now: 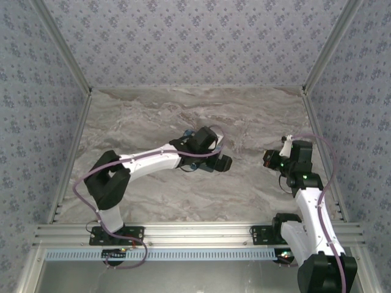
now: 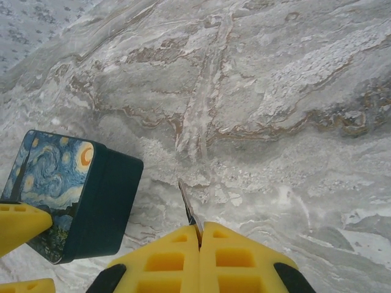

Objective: Unlock the padlock with the key

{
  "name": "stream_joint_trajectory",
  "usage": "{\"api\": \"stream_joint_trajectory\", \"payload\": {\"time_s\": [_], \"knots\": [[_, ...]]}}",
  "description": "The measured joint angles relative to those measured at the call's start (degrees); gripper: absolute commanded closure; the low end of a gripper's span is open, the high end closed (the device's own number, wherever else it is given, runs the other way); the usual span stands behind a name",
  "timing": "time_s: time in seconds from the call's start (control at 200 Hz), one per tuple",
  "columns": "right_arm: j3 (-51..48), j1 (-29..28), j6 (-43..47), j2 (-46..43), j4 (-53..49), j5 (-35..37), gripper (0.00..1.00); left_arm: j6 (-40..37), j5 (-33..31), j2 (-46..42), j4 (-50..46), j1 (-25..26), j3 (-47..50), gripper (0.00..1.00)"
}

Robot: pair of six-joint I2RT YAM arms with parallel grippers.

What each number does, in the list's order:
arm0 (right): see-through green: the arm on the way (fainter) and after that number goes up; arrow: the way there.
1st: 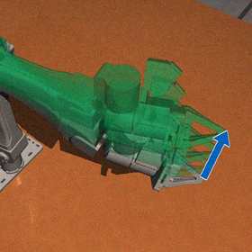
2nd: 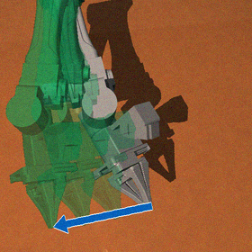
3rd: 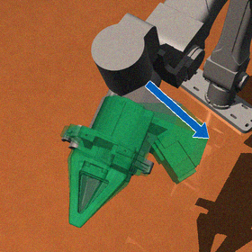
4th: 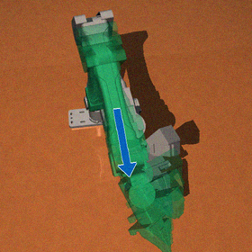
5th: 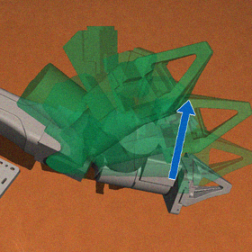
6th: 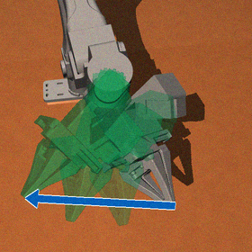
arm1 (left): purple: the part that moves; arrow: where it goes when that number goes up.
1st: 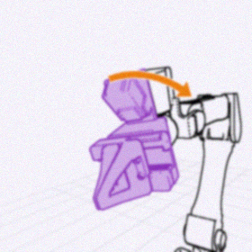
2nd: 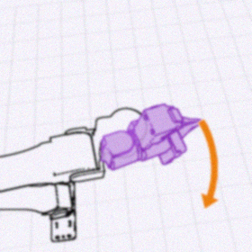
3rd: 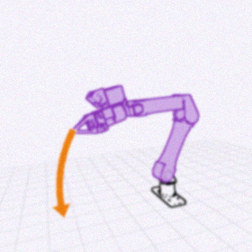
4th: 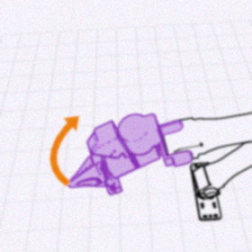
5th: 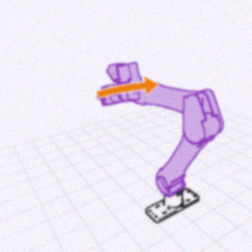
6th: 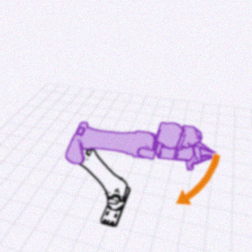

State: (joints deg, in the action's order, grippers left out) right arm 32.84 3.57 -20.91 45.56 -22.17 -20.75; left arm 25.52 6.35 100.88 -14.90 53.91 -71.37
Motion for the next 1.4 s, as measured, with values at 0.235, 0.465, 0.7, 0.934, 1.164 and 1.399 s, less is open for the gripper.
{"api": "stream_joint_trajectory", "payload": {"time_s": [0.235,0.465,0.7,0.934,1.164,1.399], "knots": [[0.0,-6.78,-0.17,1.42,1.64,-1.55,1.0,0.5,-4.2,-10.73,2.29,-0.2,7.85,0.01],[-0.02,-16.74,-1.51,5.33,7.52,-0.92,1.0,0.46,-9.09,-30.77,12.92,-2.95,27.96,0.01],[0.66,-24.06,-2.23,13.11,12.55,1.16,1.0,-3.67,-14.99,-41.81,23.23,-3.17,44.52,0.0],[4.85,-30.12,-3.65,21.59,17.84,1.99,1.0,-1.22,-10.29,-45.22,26.32,-7.78,48.68,0.01],[8.28,-32.61,-6.1,31.06,24.11,1.62,1.0,2.47,2.69,-36.92,35.58,-13.88,52.02,0.01],[9.64,-32.61,-8.31,38.1,28.72,-0.5,1.0,3.87,10.34,-27.52,45.35,-14.97,52.0,0.07]]}}
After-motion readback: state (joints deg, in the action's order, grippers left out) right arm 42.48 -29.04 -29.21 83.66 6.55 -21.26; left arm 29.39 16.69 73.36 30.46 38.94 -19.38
